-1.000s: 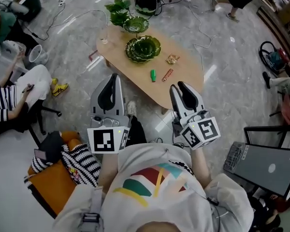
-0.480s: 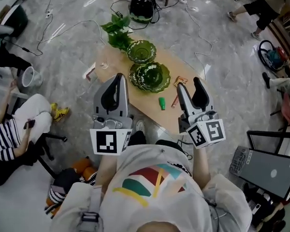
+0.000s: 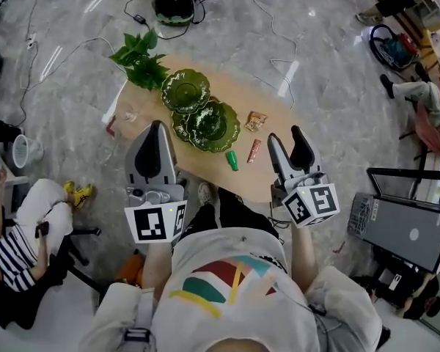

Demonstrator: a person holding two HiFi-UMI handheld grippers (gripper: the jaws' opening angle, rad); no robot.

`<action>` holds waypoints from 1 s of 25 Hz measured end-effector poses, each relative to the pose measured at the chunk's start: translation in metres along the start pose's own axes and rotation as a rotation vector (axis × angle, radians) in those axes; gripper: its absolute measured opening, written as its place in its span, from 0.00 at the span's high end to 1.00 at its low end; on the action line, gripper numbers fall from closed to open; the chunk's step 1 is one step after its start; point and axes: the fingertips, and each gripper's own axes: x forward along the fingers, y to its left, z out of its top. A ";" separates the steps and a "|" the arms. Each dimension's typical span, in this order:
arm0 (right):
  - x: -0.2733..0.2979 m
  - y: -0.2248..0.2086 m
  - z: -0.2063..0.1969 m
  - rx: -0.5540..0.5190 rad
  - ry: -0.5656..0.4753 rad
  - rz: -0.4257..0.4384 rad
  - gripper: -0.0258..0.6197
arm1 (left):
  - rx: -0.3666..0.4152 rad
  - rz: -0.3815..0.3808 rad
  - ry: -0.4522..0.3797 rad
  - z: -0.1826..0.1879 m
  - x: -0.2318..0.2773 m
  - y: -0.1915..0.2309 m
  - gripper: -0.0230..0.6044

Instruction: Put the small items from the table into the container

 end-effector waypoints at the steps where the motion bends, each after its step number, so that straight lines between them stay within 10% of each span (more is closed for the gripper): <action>1: 0.003 -0.007 -0.004 0.002 0.014 -0.009 0.55 | -0.005 0.000 0.006 -0.004 0.005 -0.001 0.95; 7: 0.044 -0.063 -0.060 -0.005 0.127 -0.063 0.55 | -0.012 -0.034 0.074 -0.043 0.033 -0.011 0.95; 20: 0.111 -0.220 -0.437 0.087 0.785 -0.253 0.55 | -0.018 -0.003 0.252 -0.212 0.044 0.017 0.95; 25: 0.123 -0.226 -0.458 0.053 0.826 -0.237 0.88 | -0.048 0.036 0.296 -0.255 0.036 0.030 0.95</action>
